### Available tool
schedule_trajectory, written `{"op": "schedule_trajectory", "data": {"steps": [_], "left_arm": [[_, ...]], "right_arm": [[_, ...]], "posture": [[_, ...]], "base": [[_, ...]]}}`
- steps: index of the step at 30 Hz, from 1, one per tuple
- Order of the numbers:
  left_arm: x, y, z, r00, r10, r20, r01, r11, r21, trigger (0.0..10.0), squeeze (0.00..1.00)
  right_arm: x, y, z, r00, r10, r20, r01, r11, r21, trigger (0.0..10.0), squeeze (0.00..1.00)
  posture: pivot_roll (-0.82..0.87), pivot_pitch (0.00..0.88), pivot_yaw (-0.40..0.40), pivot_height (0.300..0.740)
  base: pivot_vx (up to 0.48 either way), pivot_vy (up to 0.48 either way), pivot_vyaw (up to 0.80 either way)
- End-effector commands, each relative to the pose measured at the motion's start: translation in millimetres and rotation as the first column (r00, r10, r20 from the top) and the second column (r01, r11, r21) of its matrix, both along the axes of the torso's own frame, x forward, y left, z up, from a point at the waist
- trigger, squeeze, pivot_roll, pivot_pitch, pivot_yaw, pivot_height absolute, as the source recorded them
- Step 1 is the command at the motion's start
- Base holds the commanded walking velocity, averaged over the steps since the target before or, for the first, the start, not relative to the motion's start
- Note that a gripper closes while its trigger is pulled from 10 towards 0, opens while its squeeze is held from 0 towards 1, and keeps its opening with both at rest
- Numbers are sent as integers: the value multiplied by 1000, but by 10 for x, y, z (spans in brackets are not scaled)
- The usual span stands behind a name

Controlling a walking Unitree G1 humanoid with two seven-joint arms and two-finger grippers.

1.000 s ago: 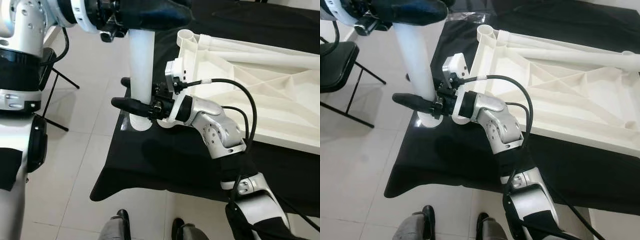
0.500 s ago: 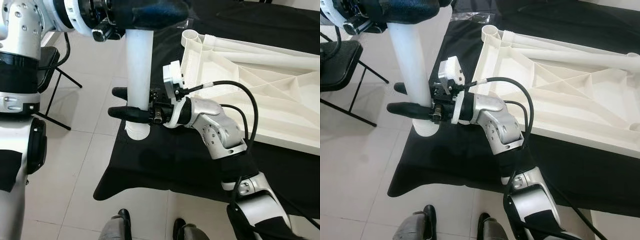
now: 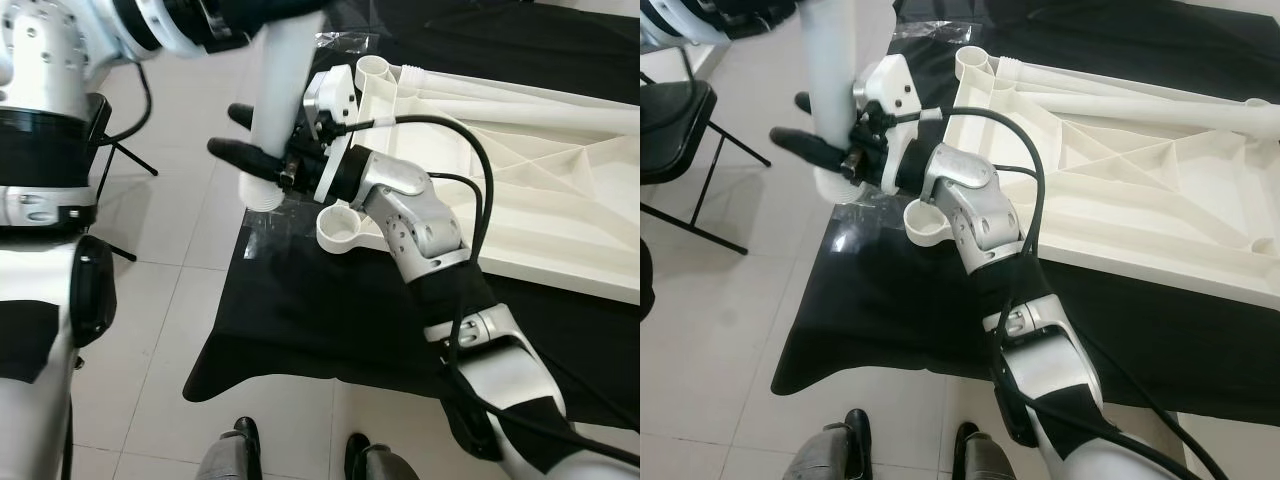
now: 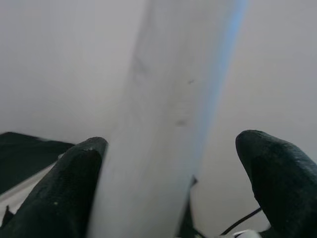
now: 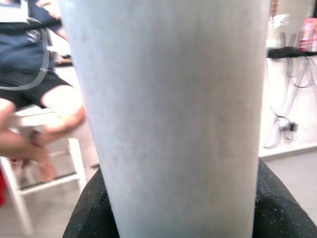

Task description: Building children table

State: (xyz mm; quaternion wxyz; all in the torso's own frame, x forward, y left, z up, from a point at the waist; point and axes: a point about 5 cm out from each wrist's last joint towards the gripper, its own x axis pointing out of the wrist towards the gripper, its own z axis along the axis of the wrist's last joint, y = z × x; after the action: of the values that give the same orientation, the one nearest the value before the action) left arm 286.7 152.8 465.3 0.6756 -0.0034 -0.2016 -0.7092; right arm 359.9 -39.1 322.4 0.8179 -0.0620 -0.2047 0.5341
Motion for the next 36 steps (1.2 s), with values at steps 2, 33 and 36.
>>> {"op": "schedule_trajectory", "data": {"steps": [2,33,36], "left_arm": [[-192,209,20,997,51,63,-50,999,-9,10000,1000],[-836,90,-2472,746,653,-128,-556,718,420,10000,0],[-887,29,-2527,724,673,-149,-582,713,391,10000,0]], "right_arm": [[174,-345,-12,984,-169,-63,175,981,90,0,0],[-18,-384,-264,989,150,-17,-149,988,30,10000,0],[18,-464,-218,990,140,-28,-139,990,39,10000,0]], "posture": [[78,326,-69,740],[133,423,-60,740],[134,430,-62,740]], "base": [[0,0,0],[0,0,0],[0,0,0]]}}
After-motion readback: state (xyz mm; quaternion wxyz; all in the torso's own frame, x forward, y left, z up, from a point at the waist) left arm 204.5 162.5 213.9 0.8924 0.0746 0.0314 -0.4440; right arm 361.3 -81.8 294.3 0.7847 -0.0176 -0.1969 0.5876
